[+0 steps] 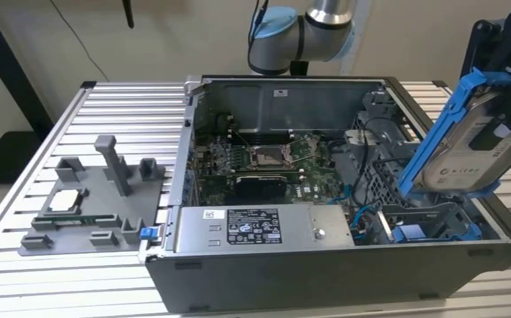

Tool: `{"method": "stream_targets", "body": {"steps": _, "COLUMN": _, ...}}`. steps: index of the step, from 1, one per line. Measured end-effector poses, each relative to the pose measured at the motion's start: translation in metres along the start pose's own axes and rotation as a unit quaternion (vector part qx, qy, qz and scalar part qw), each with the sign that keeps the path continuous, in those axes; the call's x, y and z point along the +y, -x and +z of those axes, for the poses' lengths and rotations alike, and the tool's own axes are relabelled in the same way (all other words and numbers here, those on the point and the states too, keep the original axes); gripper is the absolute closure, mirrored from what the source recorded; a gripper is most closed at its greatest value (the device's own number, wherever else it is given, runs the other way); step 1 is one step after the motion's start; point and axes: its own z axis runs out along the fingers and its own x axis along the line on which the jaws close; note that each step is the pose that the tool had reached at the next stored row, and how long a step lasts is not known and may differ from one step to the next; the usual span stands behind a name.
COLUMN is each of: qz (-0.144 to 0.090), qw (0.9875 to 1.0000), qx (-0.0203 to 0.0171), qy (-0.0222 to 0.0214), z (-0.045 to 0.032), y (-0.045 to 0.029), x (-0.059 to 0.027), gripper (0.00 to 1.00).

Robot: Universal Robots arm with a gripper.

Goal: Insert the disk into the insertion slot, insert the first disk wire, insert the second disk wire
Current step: 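Insert the disk into the insertion slot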

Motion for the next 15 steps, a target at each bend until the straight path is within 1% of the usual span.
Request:
{"method": "stream_targets", "body": {"steps": 2, "qz": 0.0, "qw": 1.0, "qx": -0.0001, "qy": 0.0, "z": 0.0027, "y": 0.0, "x": -0.0001, "gripper": 1.0}}
{"method": "stream_targets", "body": {"steps": 6, "qz": 0.0, "qw": 1.0, "qx": -0.0004, "qy": 0.0, "z": 0.0032, "y": -0.0003, "x": -0.0002, "gripper": 1.0}}
{"method": "stream_targets", "body": {"steps": 10, "qz": 0.0, "qw": 1.0, "qx": -0.003, "qy": 0.0001, "z": 0.0081, "y": -0.0017, "x": -0.0004, "gripper": 1.0}}
{"method": "stream_targets", "body": {"steps": 15, "qz": 0.0, "qw": 1.0, "qx": -0.0086, "qy": 0.0002, "z": 0.0161, "y": -0.0033, "x": -0.0008, "gripper": 1.0}}
